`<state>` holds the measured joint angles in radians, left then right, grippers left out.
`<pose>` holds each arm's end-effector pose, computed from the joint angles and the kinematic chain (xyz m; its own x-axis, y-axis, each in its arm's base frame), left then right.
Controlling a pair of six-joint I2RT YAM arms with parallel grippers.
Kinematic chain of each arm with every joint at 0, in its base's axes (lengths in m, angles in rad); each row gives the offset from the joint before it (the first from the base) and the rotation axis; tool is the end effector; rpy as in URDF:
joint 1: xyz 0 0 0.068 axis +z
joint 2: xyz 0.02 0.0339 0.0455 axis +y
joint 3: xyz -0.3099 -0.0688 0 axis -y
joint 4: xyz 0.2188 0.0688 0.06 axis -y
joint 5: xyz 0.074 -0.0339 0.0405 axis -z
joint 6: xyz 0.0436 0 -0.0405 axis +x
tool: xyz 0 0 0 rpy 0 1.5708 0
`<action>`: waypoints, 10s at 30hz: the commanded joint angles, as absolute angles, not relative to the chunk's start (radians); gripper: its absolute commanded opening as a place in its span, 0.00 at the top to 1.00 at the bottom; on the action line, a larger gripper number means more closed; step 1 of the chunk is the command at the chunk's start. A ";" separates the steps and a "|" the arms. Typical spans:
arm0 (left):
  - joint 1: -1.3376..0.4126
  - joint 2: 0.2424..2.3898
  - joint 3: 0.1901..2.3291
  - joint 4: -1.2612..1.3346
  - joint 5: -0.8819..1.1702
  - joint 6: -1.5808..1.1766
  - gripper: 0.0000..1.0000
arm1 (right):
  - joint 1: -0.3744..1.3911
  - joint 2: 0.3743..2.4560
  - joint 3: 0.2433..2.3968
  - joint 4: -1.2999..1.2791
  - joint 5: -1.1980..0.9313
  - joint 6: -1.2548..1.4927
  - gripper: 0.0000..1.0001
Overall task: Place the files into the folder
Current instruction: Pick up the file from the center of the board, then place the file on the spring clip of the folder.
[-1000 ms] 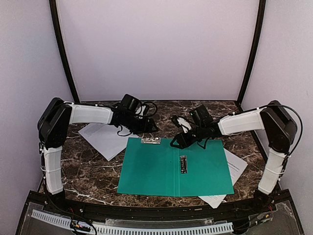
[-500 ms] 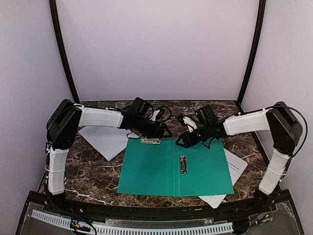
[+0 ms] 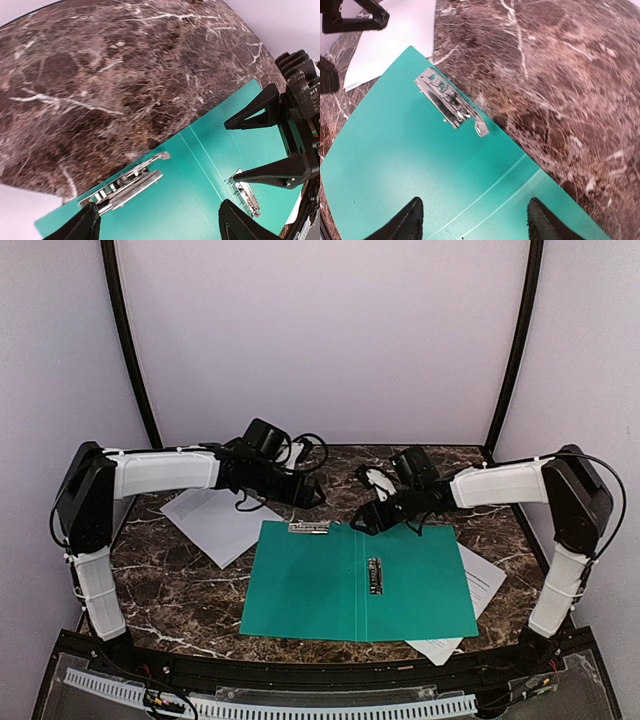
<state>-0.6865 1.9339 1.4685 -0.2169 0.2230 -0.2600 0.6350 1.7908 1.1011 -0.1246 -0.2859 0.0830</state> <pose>0.3365 -0.2882 0.2851 -0.6644 0.2203 -0.7142 0.6003 0.7266 -0.3343 0.2939 0.2318 0.2388 -0.6436 -0.3754 -0.6670 -0.6739 0.6911 0.2613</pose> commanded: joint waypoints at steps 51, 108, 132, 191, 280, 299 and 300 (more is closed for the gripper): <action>-0.233 1.414 0.469 0.081 0.302 -0.943 0.24 | 0.843 2.637 2.226 -0.366 -0.464 0.478 0.30; -0.233 1.219 0.294 0.234 0.277 -1.125 0.49 | 0.867 2.626 2.194 -0.353 -0.474 0.485 0.36; -0.234 1.320 0.243 0.318 0.283 -1.212 0.46 | 0.868 2.637 2.195 -0.343 -0.489 0.495 0.38; -0.234 1.100 0.602 -0.032 0.230 -0.708 0.99 | 0.789 2.374 2.018 -0.286 -0.440 0.367 0.18; -0.771 1.134 0.403 0.012 0.549 -1.012 0.99 | 0.657 1.814 1.257 -0.221 -0.178 0.325 0.18; -0.771 1.187 0.397 0.142 0.489 -1.069 0.99 | 0.665 1.816 1.258 -0.226 -0.184 0.315 0.18; -0.771 1.183 0.394 0.152 0.487 -1.073 0.99 | 0.666 1.817 1.258 -0.227 -0.186 0.315 0.18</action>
